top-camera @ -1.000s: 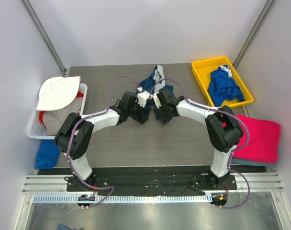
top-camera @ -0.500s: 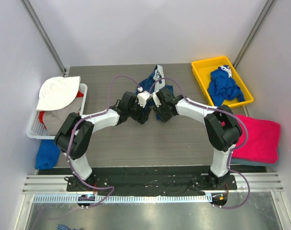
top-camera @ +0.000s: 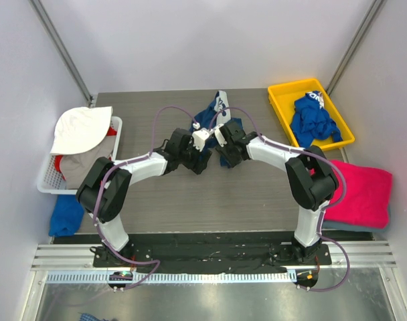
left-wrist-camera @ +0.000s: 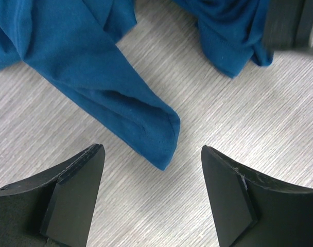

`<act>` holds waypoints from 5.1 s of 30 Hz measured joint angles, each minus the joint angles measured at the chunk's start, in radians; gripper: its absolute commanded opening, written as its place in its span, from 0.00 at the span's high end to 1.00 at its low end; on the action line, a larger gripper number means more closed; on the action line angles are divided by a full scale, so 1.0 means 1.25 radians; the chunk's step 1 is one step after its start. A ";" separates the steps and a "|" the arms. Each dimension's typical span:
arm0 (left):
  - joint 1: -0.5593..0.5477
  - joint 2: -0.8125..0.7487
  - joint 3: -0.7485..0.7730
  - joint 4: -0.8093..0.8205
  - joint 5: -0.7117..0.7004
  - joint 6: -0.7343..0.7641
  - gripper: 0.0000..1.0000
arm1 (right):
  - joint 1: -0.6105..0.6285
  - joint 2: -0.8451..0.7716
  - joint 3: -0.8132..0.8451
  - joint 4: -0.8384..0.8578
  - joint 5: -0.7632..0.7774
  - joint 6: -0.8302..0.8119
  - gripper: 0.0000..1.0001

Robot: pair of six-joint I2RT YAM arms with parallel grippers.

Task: Fold and stack the t-shirts
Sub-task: Flatten out the tshirt

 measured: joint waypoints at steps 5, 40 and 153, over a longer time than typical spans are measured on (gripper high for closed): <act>0.000 0.002 0.000 -0.014 0.000 0.001 0.20 | -0.008 0.000 0.000 0.012 0.016 -0.003 0.54; 0.000 0.012 0.000 -0.020 -0.006 0.003 0.20 | -0.053 -0.023 -0.047 0.035 0.009 -0.002 0.99; 0.143 -0.162 0.125 -0.062 -0.391 0.175 1.00 | -0.189 0.142 0.396 -0.043 0.255 -0.147 0.91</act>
